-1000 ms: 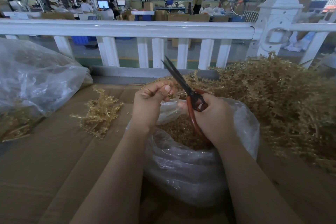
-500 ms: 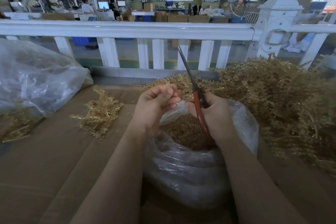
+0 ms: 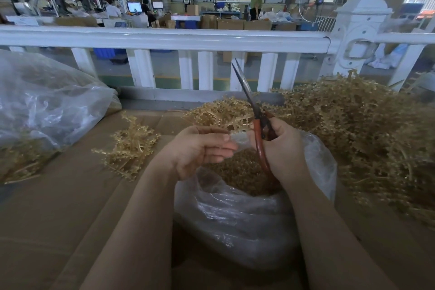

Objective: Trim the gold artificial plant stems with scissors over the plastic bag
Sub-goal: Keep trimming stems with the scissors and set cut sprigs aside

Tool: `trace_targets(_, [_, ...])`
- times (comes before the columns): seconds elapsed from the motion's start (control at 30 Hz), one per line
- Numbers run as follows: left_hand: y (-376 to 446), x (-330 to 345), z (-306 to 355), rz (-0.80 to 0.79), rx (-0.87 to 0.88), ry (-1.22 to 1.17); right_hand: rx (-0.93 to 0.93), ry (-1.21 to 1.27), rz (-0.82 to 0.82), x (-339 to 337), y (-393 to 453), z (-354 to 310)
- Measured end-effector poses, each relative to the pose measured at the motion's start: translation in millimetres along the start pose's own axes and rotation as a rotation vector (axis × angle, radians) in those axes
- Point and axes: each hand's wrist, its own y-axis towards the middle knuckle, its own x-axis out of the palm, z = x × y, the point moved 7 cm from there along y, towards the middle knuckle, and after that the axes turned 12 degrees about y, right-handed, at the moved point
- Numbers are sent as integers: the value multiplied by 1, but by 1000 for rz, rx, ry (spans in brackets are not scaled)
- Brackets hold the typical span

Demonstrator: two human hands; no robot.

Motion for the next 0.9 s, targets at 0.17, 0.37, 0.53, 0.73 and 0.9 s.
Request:
trace_targets(0.17, [-2, 9, -2, -137, -43, 53, -10, -9, 36, -3, 0, 0])
trace_targets(0.37, [4, -5, 16, 54, 118, -271, 13, 90, 77, -8, -2, 0])
trace_targets(0.53, [7, -13, 12, 269, 113, -348, 51, -13, 13, -3, -3, 2])
trace_targets(0.73, [8, -13, 15, 317, 196, -295, 86, -190, -78, 5, -6, 3])
trace_targets(0.9, [8, -12, 18, 324, 227, -362, 57, -292, -140, 9, -7, 3])
